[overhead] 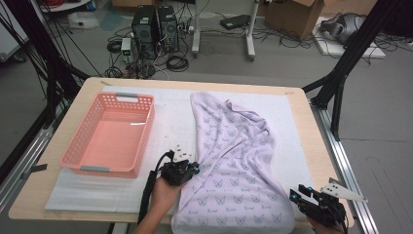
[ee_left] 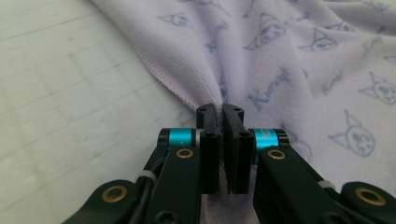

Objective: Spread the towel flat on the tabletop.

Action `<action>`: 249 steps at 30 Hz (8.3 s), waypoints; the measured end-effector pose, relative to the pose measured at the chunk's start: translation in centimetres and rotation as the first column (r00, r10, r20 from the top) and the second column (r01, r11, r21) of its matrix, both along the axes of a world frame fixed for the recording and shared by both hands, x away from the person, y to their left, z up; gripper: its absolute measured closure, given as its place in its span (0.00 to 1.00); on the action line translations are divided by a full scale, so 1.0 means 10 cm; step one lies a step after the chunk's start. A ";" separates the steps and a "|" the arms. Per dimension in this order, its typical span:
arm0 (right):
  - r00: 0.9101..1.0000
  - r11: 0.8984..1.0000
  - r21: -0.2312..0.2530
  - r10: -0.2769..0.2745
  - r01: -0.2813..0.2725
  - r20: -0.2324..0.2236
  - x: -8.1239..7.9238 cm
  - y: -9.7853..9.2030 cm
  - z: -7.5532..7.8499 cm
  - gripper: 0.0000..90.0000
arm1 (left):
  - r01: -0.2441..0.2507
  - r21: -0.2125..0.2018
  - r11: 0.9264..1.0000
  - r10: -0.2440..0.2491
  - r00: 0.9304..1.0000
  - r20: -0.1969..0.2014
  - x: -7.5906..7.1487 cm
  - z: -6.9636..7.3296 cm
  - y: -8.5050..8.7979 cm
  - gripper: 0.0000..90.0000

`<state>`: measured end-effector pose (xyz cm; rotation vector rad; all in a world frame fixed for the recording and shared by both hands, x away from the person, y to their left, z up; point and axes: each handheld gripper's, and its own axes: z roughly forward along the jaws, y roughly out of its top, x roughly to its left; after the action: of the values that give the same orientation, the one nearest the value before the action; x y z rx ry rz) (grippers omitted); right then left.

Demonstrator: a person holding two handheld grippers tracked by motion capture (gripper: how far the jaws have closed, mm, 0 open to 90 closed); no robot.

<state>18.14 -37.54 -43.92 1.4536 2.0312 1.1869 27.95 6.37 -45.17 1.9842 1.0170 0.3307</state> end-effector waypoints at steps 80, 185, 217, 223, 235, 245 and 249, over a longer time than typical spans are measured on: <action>0.996 0.991 -0.099 -0.091 0.092 0.012 0.71 0.16 -0.09 0.95 | -0.119 -0.060 0.991 0.118 0.993 -0.021 0.12 0.03 0.23 0.60; 0.993 0.986 -0.129 0.098 -0.106 -0.069 0.84 0.18 -0.07 0.95 | -0.011 -0.008 1.000 0.011 1.000 -0.013 -0.06 0.00 0.28 0.93; 0.994 0.984 -0.141 0.104 -0.106 -0.024 1.10 0.30 -0.06 0.63 | 0.009 -0.143 0.990 0.001 0.998 0.068 0.09 0.05 0.43 0.47; 0.993 0.981 -0.150 0.113 -0.119 -0.046 1.13 0.30 -0.09 0.96 | -0.004 -0.146 0.989 0.013 0.998 0.064 0.12 0.04 0.43 0.47; 0.993 0.981 -0.162 0.094 -0.105 -0.075 0.76 0.02 -0.03 0.71 | 0.000 -0.143 0.990 0.006 0.999 0.038 0.10 0.01 0.41 0.46; 0.989 0.985 -0.115 0.139 -0.132 0.052 0.99 0.24 0.10 0.61 | -0.013 -0.110 0.994 0.012 1.000 -0.012 0.15 -0.01 0.37 0.47; 0.976 0.965 -0.165 0.213 -0.204 0.039 1.29 0.50 0.11 0.63 | 0.007 -0.058 0.998 -0.009 1.000 -0.024 0.16 -0.01 0.32 0.55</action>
<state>31.05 -32.58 -42.79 1.1404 2.2271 1.0999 29.58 9.52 -45.31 1.9442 1.0226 0.2705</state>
